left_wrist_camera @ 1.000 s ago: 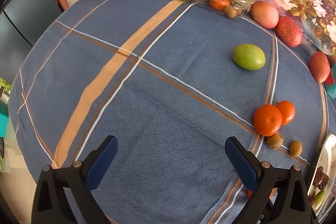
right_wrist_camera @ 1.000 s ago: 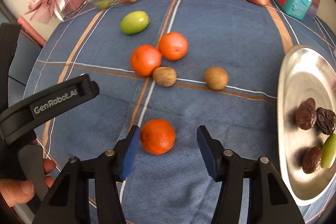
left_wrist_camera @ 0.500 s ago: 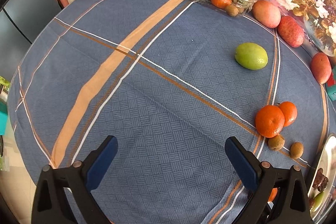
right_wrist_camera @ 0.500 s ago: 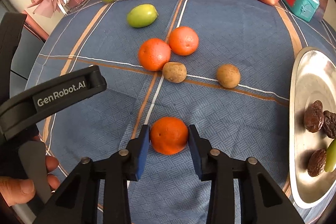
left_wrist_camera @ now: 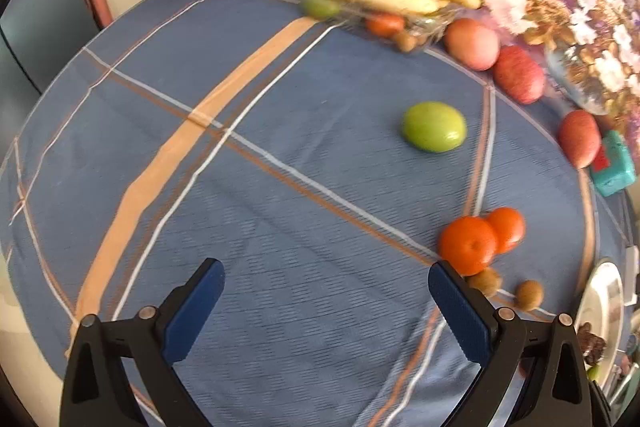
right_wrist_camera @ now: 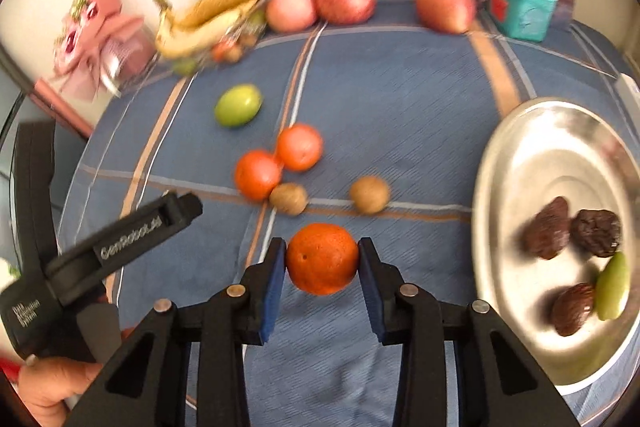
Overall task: Organize fruits
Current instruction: 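Lower the right tool onto a mandarin orange and close on it, then carry the mandarin toward the steel plate while the left tool grasps a small brown round fruit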
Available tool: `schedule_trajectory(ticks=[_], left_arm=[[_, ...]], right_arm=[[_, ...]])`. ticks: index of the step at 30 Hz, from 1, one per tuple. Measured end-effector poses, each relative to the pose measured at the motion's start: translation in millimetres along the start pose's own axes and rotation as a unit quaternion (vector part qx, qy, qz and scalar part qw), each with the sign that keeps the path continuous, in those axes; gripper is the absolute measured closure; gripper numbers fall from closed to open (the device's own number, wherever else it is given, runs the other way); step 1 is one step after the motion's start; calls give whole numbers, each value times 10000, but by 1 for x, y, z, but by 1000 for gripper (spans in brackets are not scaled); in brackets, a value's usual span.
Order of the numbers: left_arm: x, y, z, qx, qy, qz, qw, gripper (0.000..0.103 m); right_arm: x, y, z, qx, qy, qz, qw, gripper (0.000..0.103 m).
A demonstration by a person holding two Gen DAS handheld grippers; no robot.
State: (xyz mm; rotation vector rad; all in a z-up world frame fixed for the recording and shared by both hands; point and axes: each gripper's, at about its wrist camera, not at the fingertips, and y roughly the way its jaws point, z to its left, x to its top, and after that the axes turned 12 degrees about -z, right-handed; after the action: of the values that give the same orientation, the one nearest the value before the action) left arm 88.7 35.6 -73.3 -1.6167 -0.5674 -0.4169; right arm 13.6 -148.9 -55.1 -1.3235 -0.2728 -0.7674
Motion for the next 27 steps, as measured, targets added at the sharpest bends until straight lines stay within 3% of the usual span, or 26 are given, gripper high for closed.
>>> schedule_trajectory(ticks=[7, 13, 19, 22, 24, 27], left_arm=[[2, -7, -13, -683, -70, -192, 9975, 0], [-1, -8, -46, -1260, 437, -170, 9909, 0], [-4, -5, -62, -1206, 691, -186, 9901, 0], [-1, 0, -66, -1383, 637, -92, 9883, 9], [-4, 8, -70, -1455, 628, 78, 9873, 24], [-10, 17, -74, -1565, 643, 290, 9852, 34]], right_arm=[[12, -17, -30, -336, 414, -395, 9978, 65], [14, -36, -52, -500, 708, -655, 9941, 65], [14, -43, -63, -509, 879, -715, 9923, 65], [14, -43, -65, -496, 921, -704, 9920, 65], [14, -43, -66, -493, 926, -700, 9920, 65], [14, -43, -66, -507, 923, -701, 9920, 65]])
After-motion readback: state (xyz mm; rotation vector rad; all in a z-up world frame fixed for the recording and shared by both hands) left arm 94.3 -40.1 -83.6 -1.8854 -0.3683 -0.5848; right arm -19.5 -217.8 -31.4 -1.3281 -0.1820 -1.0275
